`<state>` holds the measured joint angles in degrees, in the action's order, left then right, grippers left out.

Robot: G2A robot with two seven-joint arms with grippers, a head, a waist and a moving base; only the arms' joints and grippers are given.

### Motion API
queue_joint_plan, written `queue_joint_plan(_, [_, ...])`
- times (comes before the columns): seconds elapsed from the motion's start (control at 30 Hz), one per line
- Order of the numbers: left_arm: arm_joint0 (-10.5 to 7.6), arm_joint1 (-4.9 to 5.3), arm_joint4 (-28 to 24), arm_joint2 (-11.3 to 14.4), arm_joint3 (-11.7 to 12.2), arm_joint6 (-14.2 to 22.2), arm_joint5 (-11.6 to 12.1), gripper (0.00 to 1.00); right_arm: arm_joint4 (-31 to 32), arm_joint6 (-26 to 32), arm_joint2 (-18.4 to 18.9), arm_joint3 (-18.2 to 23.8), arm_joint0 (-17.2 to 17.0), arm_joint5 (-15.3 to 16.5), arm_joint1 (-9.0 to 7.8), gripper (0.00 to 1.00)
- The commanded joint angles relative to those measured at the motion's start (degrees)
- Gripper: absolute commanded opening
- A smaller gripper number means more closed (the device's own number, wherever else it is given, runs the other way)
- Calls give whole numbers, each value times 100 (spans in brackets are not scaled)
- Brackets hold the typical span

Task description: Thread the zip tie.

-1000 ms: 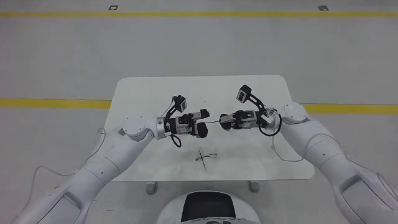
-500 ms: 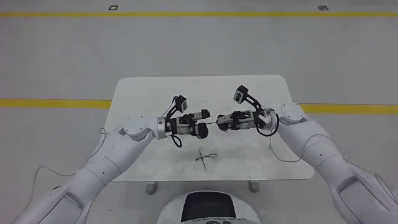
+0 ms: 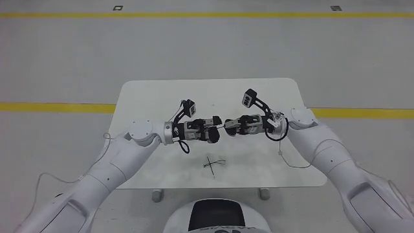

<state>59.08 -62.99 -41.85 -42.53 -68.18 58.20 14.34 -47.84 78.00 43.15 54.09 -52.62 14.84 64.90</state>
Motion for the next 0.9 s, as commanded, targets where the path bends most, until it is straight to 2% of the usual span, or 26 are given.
queue_joint_plan(0.0, [0,-5,6,-5,5,1,1,39,44,-35,13,-28,5,-18,13,0])
queue_joint_plan(0.3, [2,-31,41,-14,29,45,21,20,234,-129,47,-137,22,-156,81,0])
queue_joint_plan(0.87, [12,-67,75,-55,71,97,34,13,444,-90,113,-308,49,-297,201,0])
